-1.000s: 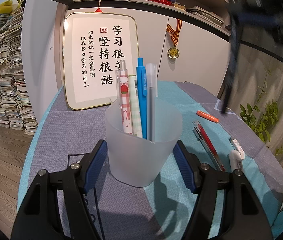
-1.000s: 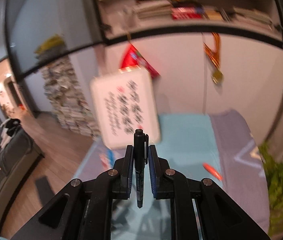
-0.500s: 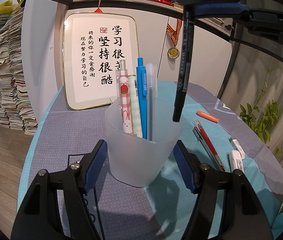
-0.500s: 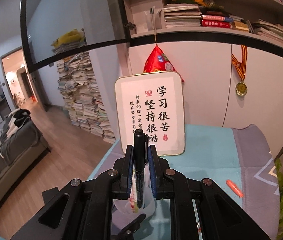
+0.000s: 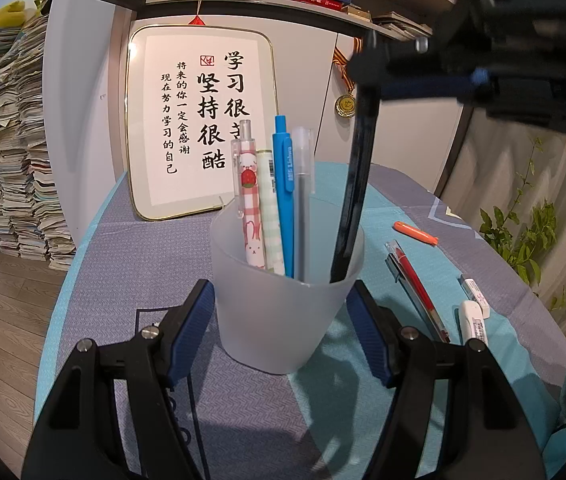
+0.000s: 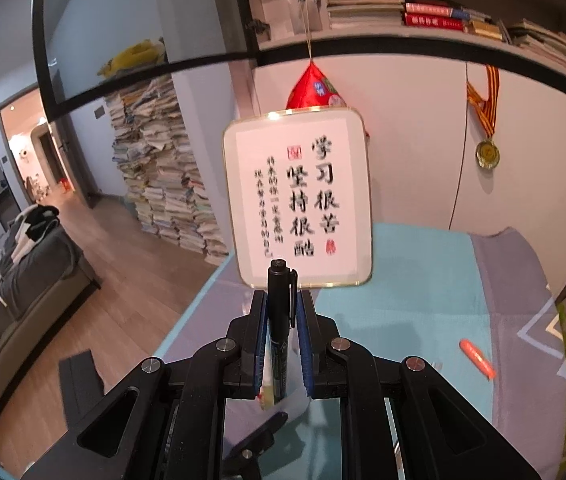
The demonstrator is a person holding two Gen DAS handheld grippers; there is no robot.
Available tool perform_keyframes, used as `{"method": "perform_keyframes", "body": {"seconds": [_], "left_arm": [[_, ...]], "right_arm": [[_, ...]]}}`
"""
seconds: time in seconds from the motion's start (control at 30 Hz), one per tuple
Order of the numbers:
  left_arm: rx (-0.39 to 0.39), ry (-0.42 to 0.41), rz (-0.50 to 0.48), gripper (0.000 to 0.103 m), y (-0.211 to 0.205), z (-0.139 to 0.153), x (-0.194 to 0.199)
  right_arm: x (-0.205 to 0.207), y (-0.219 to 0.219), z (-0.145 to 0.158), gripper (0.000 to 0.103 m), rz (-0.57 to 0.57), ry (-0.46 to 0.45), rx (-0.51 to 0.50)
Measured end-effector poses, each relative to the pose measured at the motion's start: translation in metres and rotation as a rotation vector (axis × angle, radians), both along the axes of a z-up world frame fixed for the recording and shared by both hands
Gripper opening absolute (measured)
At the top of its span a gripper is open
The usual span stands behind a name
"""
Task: Organize stationery
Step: 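Lift the black marker and lower it into the frosted cup with the right gripper, then move the right gripper to the red pen and grasp it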
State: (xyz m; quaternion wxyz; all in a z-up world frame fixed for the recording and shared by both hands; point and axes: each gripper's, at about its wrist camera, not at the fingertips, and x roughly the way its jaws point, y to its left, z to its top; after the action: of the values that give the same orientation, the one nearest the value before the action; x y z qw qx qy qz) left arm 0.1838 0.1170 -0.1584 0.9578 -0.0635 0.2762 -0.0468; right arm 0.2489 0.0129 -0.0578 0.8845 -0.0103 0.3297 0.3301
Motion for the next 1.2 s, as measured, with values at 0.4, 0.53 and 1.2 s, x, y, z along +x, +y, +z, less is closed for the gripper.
{"method": "perform_keyframes", "body": {"seconds": [0.4,0.53,1.2], "left_arm": [[0.0,0.0,0.0,0.067,0.0,0.0,0.0],[-0.001,0.0,-0.001,0.067,0.0,0.0,0.0],[0.0,0.0,-0.002,0.067,0.0,-0.001,-0.001]], "right_arm": [[-0.003,0.01,-0.026,0.016,0.055,0.085,-0.065],[-0.006,0.003,-0.022,0.016,0.052,0.075,-0.054],[0.056,-0.079,-0.105,0.016,-0.209,0.395,-0.115]]}}
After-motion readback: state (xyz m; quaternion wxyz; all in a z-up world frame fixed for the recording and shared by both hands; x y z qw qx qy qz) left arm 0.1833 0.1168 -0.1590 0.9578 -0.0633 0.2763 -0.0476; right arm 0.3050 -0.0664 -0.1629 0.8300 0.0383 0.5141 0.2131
